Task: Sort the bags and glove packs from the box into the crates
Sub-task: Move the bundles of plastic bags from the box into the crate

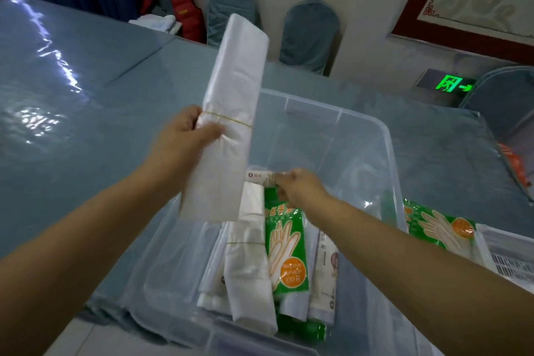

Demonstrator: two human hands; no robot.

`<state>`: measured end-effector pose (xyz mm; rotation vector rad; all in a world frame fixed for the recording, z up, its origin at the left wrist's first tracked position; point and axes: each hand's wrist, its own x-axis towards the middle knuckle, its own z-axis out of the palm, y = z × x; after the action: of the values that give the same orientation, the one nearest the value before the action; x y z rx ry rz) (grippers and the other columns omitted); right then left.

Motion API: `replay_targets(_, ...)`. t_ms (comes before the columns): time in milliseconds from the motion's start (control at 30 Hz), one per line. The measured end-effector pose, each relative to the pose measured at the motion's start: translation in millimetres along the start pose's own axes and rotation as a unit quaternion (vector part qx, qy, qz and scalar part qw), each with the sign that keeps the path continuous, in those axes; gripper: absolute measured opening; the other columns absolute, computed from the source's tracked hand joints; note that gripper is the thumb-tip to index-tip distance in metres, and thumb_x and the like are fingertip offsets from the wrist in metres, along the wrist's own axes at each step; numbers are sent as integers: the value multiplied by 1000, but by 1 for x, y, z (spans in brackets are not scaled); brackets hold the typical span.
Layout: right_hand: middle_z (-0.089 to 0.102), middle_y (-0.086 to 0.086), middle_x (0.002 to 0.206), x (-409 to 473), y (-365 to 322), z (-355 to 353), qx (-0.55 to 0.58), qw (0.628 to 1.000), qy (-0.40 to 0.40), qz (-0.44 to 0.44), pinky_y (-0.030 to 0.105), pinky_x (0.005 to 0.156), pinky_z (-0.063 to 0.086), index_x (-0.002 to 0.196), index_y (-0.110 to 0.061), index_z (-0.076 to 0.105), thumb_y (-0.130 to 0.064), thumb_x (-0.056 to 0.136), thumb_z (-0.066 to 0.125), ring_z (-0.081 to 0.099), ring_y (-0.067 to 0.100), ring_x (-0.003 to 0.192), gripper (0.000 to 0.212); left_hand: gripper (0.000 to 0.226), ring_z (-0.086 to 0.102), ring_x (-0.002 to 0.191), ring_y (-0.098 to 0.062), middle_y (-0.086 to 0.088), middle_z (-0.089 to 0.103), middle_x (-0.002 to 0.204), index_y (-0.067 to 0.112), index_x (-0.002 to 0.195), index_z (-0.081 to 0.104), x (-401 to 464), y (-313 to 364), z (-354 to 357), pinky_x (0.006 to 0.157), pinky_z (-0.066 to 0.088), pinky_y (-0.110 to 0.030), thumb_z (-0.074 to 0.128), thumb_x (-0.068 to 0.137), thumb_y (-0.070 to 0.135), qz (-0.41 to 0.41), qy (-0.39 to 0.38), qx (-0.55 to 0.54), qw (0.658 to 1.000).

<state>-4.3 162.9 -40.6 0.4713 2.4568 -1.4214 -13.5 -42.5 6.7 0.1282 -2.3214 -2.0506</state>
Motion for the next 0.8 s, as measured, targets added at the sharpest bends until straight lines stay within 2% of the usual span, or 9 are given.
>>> replay_targets(67, 64, 7, 84, -1, 27, 19, -183, 982, -42, -17, 35, 69, 53, 82, -16, 56, -26, 89, 58, 62, 21, 72, 13, 27, 58, 75, -23, -12, 63, 86, 14, 88, 60, 5, -2, -10, 72, 50, -44, 61, 65, 28, -2, 6, -26, 1000)
replay_targets(133, 62, 5, 92, -7, 45, 41, -262, 962, -63, -42, 36, 75, 52, 91, -17, 53, -29, 87, 59, 60, 23, 82, 15, 24, 58, 75, -23, -11, 62, 85, 14, 87, 60, 7, -6, -13, 72, 49, -41, 61, 65, 24, -9, 12, -37, 999)
replay_targets(200, 64, 5, 100, -15, 55, 64, -290, 955, -59, -35, 36, 78, 52, 101, -18, 51, -39, 81, 62, 60, 24, 88, 31, 23, 57, 76, -24, -13, 61, 85, 13, 88, 60, 8, -12, -12, 73, 49, -43, 62, 67, 21, -23, 11, -40, 999)
replay_targets(333, 63, 9, 112, -22, 63, 97, -350, 937, 2, 8, 34, 88, 48, 118, -14, 47, -63, 68, 63, 60, 27, 102, 72, 11, 58, 72, -21, -7, 62, 80, 22, 77, 60, 11, -18, -12, 69, 50, -40, 62, 66, 23, -32, 24, -42, 998)
replay_targets(467, 51, 14, 131, -19, 63, 106, -320, 946, -19, 45, 38, 100, 41, 137, -5, 26, -59, 70, 65, 51, 31, 117, 95, 10, 59, 67, -19, -4, 64, 75, 20, 79, 61, 11, -23, -10, 63, 50, -36, 64, 70, 24, -23, 33, -29, 999)
replay_targets(533, 51, 11, 130, -18, 62, 104, -259, 963, -23, 72, 37, 99, 43, 136, -7, 28, -56, 65, 74, 51, 30, 117, 98, 4, 58, 65, -19, -2, 64, 73, 20, 76, 61, 10, -24, -9, 62, 49, -35, 64, 75, 19, -13, 42, -13, 999)
replay_targets(633, 60, 7, 115, -16, 58, 94, -106, 988, -41, 108, 38, 88, 52, 122, -9, 43, -41, 62, 83, 60, 26, 100, 80, 6, 58, 68, -22, -9, 64, 76, 16, 76, 59, 9, -20, -7, 64, 49, -40, 65, 79, 17, 3, 49, 24, 999)
replay_targets(700, 64, 6, 108, -13, 53, 85, -49, 990, -51, 122, 37, 84, 54, 118, -9, 53, -32, 63, 84, 63, 25, 94, 67, 12, 60, 71, -26, -13, 66, 80, 13, 80, 61, 6, -15, -5, 66, 50, -42, 67, 75, 23, 13, 39, 51, 998)
replay_targets(800, 57, -1, 91, -9, 39, 58, -1, 988, -30, 154, 31, 70, 50, 113, -11, 52, -33, 68, 80, 56, 20, 82, 57, 27, 63, 77, -36, -16, 67, 84, 12, 84, 61, 0, -5, -3, 70, 52, -49, 62, 67, 33, 31, 29, 100, 994)
